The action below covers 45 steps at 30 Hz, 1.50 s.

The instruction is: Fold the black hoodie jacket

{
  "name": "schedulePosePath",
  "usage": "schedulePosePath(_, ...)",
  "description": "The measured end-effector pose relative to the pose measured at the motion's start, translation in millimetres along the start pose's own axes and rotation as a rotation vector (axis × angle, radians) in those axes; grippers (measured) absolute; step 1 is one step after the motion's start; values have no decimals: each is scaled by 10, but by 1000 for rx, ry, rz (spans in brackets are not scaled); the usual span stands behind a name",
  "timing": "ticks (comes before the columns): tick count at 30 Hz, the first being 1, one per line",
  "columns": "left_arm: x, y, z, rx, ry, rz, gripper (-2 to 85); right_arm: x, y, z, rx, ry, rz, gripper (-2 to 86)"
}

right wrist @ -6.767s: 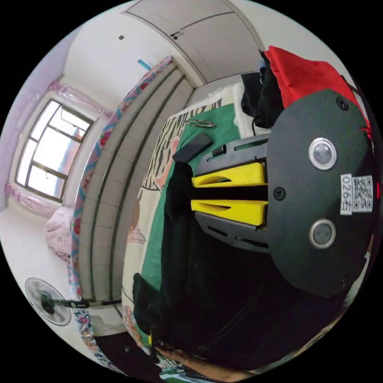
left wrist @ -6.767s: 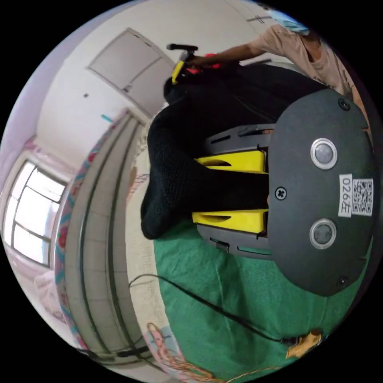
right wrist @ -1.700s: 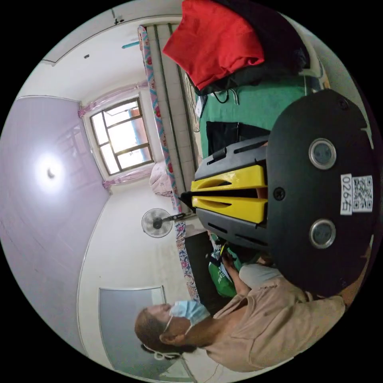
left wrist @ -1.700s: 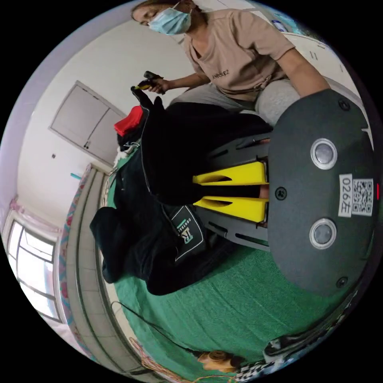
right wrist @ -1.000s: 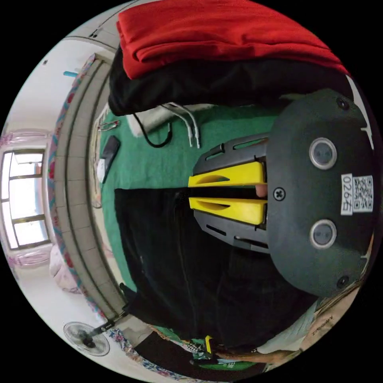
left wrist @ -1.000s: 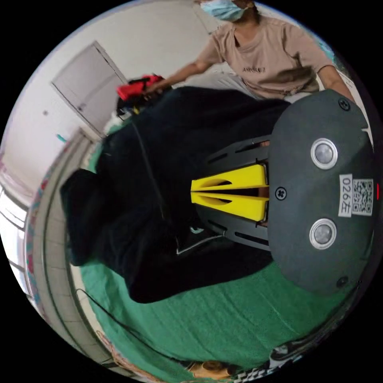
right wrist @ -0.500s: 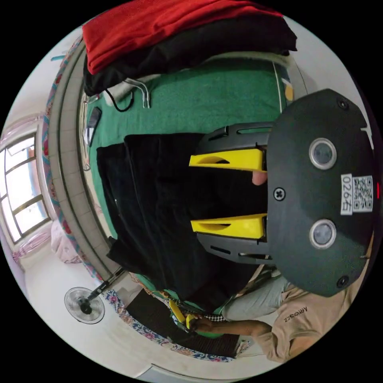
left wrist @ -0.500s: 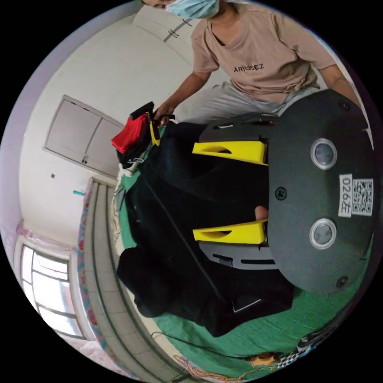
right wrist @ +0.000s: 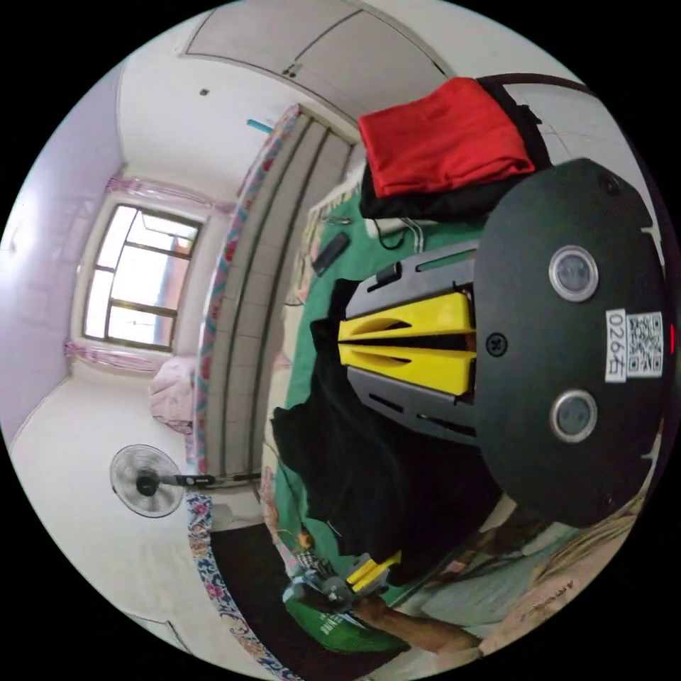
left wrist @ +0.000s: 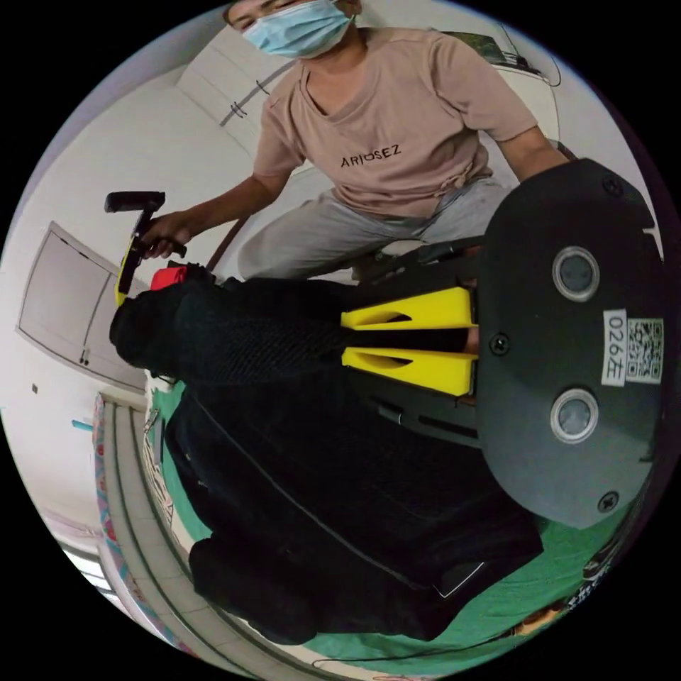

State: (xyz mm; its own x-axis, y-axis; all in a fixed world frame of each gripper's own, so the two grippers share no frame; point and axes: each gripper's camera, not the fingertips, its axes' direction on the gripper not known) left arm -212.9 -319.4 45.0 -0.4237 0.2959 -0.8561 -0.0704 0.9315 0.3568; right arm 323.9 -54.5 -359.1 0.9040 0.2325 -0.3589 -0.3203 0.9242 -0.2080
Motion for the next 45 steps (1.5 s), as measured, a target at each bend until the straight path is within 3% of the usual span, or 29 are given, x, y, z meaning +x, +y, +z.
schedulePosePath(3,-201,168,63,46,19,-90,42,-177,-561,311,41,57,-13,-8)
schedulePosePath(5,-427,255,150,85,80,-191,43,-258,-861,754,-25,5,10,-7)
schedulePosePath(7,-683,292,274,69,202,-303,48,-426,-1068,1421,-251,-74,-17,-4)
schedulePosePath(10,-808,274,352,86,294,-327,62,-503,-942,1696,-322,-133,29,24)
schedulePosePath(14,-558,72,277,79,112,-240,114,-289,-529,1786,-386,-265,167,98)
schedulePosePath(16,-436,9,292,83,17,-225,146,-176,-227,1996,-509,-290,252,141)
schedulePosePath(19,-360,-99,504,1,-34,-245,175,-260,34,2326,-693,-339,281,129)
schedulePosePath(22,-298,-237,784,-112,69,-214,99,-370,-141,2074,-567,-339,282,28)
schedulePosePath(24,-146,-310,808,-98,52,-166,52,-475,-358,1803,-440,-340,258,17)
schedulePosePath(28,89,-344,775,-33,9,-106,43,-795,-1002,1390,-199,-344,197,14)
schedulePosePath(32,-24,-257,811,21,16,-289,116,-1231,-1427,1891,-285,-278,113,26)
schedulePosePath(34,-61,-174,772,79,-25,-386,167,-1524,-1461,2446,-527,-206,55,57)
schedulePosePath(35,0,-138,707,150,-69,-398,177,-1585,-1456,2503,-558,-193,42,65)
schedulePosePath(38,289,-161,593,329,-105,-316,148,-1853,-1388,2265,-451,-223,20,68)
schedulePosePath(40,489,-242,640,384,-56,-209,100,-2101,-1210,1901,-374,-369,-13,60)
schedulePosePath(43,738,-495,958,282,31,-95,24,-2526,-747,1567,-345,-586,-101,27)
schedulePosePath(45,797,-730,1472,-48,-76,-160,-2,-2880,-408,1690,-496,-564,-224,2)
